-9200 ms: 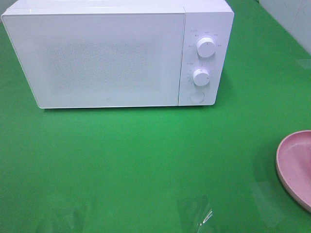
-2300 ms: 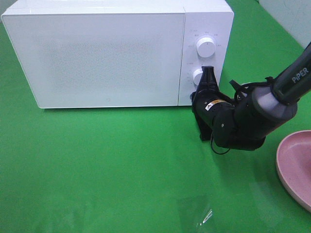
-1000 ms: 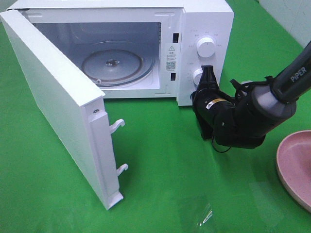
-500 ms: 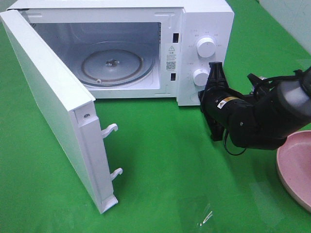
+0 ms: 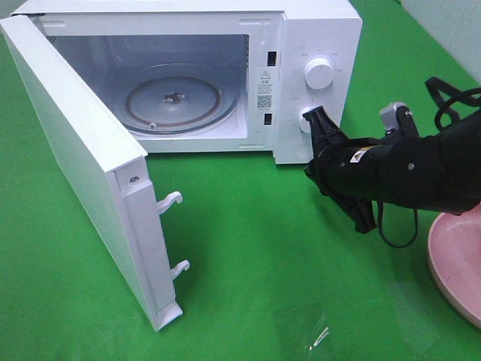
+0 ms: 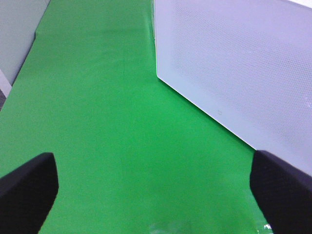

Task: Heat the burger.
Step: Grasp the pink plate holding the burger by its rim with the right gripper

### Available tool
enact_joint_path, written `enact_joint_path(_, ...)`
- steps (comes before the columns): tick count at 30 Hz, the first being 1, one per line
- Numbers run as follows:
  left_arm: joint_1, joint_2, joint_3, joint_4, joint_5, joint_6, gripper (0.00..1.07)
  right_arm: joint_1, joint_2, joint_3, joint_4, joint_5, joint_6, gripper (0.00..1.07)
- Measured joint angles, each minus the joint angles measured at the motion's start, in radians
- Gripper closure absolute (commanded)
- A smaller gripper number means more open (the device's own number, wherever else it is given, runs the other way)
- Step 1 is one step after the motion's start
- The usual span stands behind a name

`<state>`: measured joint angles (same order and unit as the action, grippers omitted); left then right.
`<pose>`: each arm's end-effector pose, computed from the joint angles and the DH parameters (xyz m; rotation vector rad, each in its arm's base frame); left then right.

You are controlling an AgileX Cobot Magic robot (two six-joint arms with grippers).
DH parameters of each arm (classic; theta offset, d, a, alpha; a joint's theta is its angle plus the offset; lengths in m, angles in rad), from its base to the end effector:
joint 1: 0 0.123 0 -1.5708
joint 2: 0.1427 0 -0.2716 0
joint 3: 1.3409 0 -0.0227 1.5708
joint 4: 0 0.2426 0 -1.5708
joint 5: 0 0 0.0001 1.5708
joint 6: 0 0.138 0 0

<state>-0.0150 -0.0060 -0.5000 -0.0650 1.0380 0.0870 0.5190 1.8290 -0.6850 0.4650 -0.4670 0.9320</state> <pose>0.0437 -0.0084 0.2552 0.1050 2.0113 -0.0316 0.3211 0.1514 0.0929 1.0452 2.0644 0.8024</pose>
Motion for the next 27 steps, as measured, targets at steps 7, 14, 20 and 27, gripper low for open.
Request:
enact_joint_path(7,0.000,0.000,0.000,0.000,0.000,0.000,0.07,-0.003,-0.110,0.001,0.000,0.184,-0.278,1.07)
enact_joint_path(14,0.000,0.000,0.000,0.000,0.000,0.000,0.07,-0.006,-0.188,-0.002,0.000,0.336,-0.484,1.07)
enact_joint_path(20,0.000,0.000,0.000,0.000,0.000,0.000,0.07,-0.006,-0.215,-0.046,-0.032,0.554,-0.680,1.07)
enact_joint_path(27,0.000,0.000,0.000,0.000,0.000,0.000,0.07,-0.006,-0.216,-0.099,-0.151,0.742,-0.749,1.07)
